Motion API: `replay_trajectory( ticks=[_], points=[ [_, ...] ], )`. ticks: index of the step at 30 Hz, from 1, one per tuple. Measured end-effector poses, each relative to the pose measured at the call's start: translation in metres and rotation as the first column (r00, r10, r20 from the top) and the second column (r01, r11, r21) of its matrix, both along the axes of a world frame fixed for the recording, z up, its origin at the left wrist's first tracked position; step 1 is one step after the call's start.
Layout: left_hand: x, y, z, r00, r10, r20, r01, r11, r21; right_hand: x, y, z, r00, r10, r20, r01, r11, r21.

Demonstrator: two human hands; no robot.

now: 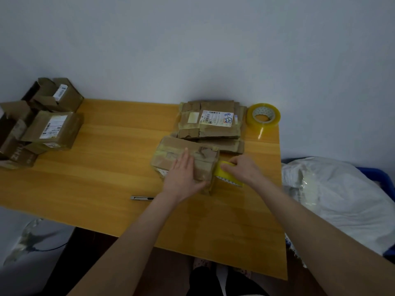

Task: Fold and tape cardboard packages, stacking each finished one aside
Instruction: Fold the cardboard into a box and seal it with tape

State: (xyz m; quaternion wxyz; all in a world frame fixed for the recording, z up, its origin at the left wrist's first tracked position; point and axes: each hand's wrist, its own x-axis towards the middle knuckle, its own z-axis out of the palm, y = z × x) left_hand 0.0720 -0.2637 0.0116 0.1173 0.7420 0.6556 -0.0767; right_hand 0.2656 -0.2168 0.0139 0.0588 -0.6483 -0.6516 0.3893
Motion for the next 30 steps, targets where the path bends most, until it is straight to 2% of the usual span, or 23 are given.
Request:
replay_trajectory(
  ticks=[3,6,8,11,15,17,24,30],
  points=[
    [0.028,-0.002,-0.011,0.999,-0.050,-0.017,0.051,0.998,0.038,0.003,-0.001,-0.001,0.999,0.022,-0.045,-0.023,1.000,-0.014],
    [0.030,0.001,-0.018,0.997,-0.047,-0.060,0.051,0.996,0.072,0.024,-0.005,0.000,0.964,0.012,-0.264,-0.043,0.993,-0.114],
    [0.030,0.003,-0.018,0.996,-0.067,-0.064,0.071,0.995,0.063,0.034,-0.007,-0.003,0.947,-0.003,-0.320,-0.041,0.990,-0.132],
    [0.032,0.005,-0.017,0.993,-0.090,-0.076,0.093,0.995,0.046,0.037,-0.001,-0.006,0.965,0.049,-0.257,-0.057,0.998,-0.027],
    [0.032,0.005,-0.015,0.990,-0.088,-0.114,0.091,0.995,0.026,0.039,-0.002,-0.004,0.994,0.090,0.061,-0.094,0.993,0.075],
    [0.033,0.005,-0.016,0.987,-0.088,-0.132,0.094,0.995,0.036,0.039,-0.007,-0.003,0.989,0.071,0.131,-0.085,0.991,0.102],
    [0.033,0.001,-0.014,0.988,-0.071,-0.140,0.079,0.995,0.054,0.043,-0.010,-0.004,0.997,0.074,0.001,-0.074,0.996,0.054],
    [0.035,0.000,-0.013,0.987,-0.074,-0.146,0.083,0.995,0.057,0.029,-0.016,-0.004,0.995,0.009,0.102,-0.017,0.997,0.079]
  ],
)
